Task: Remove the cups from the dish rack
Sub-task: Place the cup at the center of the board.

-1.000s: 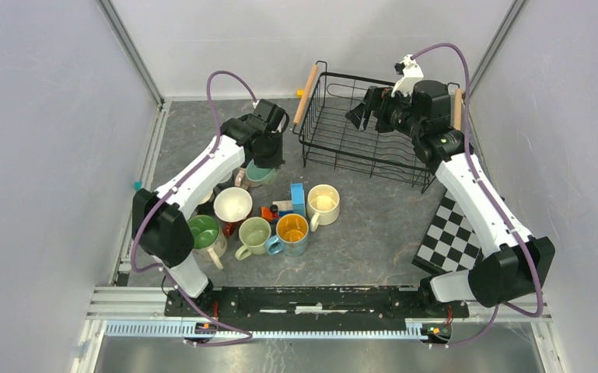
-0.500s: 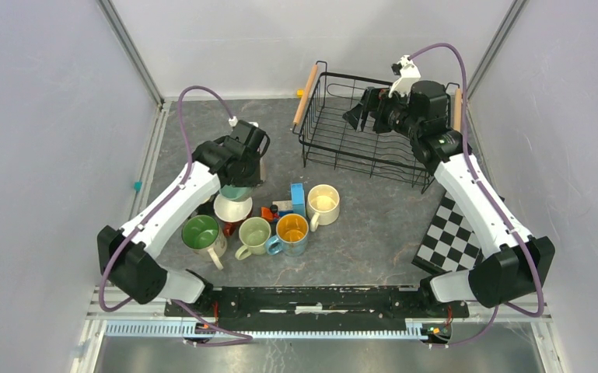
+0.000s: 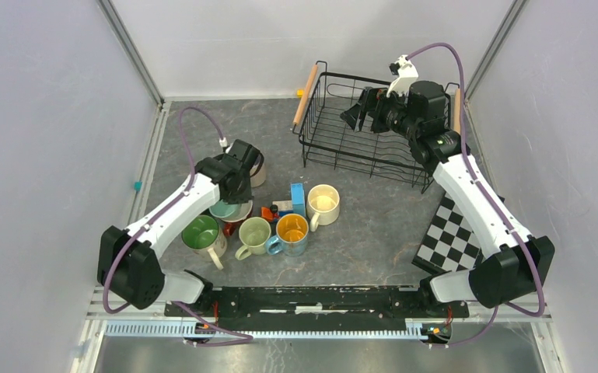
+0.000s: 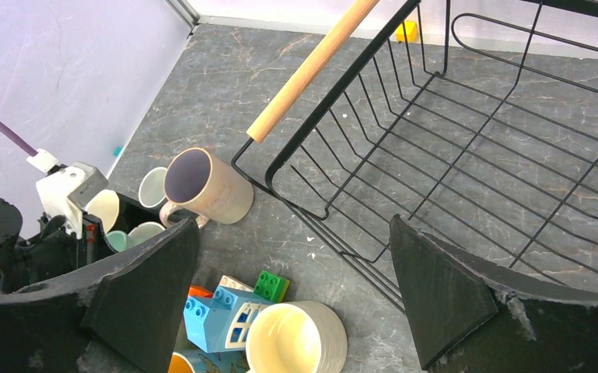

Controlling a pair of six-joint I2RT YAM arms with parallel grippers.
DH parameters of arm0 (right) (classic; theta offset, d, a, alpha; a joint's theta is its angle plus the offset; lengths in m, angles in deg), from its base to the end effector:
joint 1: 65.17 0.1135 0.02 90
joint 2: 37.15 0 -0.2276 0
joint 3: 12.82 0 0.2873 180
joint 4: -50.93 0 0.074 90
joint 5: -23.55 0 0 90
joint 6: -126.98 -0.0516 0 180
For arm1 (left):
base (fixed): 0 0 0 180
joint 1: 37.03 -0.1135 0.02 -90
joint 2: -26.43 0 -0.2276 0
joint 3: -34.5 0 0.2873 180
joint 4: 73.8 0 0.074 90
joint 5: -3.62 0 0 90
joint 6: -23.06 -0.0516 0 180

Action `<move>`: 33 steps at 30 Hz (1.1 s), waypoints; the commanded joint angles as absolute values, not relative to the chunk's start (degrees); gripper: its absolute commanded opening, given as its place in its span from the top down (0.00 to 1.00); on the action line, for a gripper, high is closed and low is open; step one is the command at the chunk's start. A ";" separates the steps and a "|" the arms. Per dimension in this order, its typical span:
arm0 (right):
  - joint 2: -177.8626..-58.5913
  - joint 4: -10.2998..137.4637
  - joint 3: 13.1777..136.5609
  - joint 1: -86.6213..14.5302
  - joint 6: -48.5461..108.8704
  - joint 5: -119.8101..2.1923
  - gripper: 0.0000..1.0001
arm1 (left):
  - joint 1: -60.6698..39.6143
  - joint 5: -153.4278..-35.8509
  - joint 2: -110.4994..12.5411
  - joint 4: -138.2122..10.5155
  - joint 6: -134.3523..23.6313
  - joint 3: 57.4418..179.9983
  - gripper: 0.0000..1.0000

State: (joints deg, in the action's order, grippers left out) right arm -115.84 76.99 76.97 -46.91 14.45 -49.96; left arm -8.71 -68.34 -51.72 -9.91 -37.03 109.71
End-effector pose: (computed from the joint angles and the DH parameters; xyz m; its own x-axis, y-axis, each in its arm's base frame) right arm 0.3530 0.1319 0.3601 -0.4413 0.2413 -0.8643 -0.4241 0.7927 0.4379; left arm 0.2792 -0.1323 0.2084 -0.8730 -0.0682 -0.4830 -0.1055 0.9931 0.0506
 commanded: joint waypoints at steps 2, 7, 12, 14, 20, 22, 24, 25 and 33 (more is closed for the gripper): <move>-115.43 73.62 76.29 -46.50 15.22 -49.05 0.02 | -8.89 -65.75 -48.82 -17.77 -33.29 106.61 0.98; -115.63 73.45 76.24 -46.28 15.24 -49.05 0.02 | -8.89 -65.80 -49.54 -20.12 -33.45 105.44 0.98; -115.72 73.34 76.03 -46.04 15.11 -49.15 0.02 | -8.89 -66.24 -50.73 -21.53 -33.72 104.83 0.98; -115.72 73.35 75.97 -45.95 15.31 -49.27 0.02 | -8.88 -66.29 -51.15 -22.21 -33.77 104.74 0.98; -115.89 73.58 76.25 -45.84 15.46 -49.48 0.02 | -8.88 -66.73 -53.08 -22.98 -34.05 104.82 0.96; -115.98 73.73 76.45 -45.85 15.60 -49.53 0.02 | -8.90 -66.91 -53.50 -23.23 -34.12 104.66 0.94; -116.07 73.79 76.49 -45.80 15.71 -49.66 0.02 | -8.88 -67.17 -53.88 -23.45 -34.15 104.50 0.94; -116.15 73.79 76.60 -45.75 15.71 -49.54 0.02 | -8.87 -67.26 -54.11 -23.58 -34.14 104.38 0.93; -116.49 74.14 77.32 -45.59 15.78 -49.58 0.02 | -8.89 -67.42 -54.10 -22.97 -34.09 104.29 0.84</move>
State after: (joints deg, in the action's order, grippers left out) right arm -116.15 76.00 76.25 -46.06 14.80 -49.78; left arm -8.73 -67.18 -53.56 -20.66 -35.91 104.64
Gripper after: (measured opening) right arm 0.982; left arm 0.134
